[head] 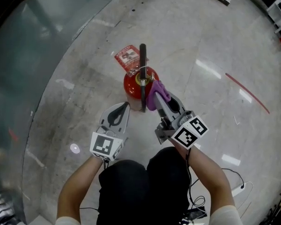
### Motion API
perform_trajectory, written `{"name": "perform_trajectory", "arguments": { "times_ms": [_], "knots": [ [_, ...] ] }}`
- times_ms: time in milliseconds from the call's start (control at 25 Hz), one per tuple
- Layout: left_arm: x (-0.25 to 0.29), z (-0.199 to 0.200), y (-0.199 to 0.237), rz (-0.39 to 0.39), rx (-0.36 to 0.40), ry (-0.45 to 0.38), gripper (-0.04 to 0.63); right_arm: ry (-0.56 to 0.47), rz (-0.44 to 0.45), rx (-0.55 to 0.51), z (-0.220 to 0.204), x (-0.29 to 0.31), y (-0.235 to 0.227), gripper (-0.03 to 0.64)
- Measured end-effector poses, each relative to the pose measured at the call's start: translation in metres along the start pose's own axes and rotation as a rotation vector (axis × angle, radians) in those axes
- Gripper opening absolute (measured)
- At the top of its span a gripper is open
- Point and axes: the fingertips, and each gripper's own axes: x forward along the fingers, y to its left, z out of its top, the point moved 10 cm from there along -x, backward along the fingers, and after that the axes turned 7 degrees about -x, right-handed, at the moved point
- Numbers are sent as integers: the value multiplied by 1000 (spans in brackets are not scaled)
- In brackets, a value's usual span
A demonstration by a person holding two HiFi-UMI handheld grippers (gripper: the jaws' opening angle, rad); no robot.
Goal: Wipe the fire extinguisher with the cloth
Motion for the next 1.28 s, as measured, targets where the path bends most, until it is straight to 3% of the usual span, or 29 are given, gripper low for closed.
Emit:
{"name": "perform_trajectory", "arguments": {
  "times_ms": [160,360,480,720,1040,1280],
  "knots": [
    [-3,16,-3,-6,14,22,-2,12,-40,13,15,-12,-1,69],
    [-5,16,2,35,-18,6,-2,110,-120,-224,33,-22,-1,69],
    [-5,19,5,46,-34,-13,-2,166,-123,-325,45,-13,2,69],
    [-4,24,14,52,-71,-31,-2,241,-36,-377,57,25,1,69],
    [-8,16,16,39,-71,5,-2,307,69,-393,59,43,7,69],
    [-8,9,15,39,-66,27,-2,362,201,-476,57,54,28,69]
  ]
}}
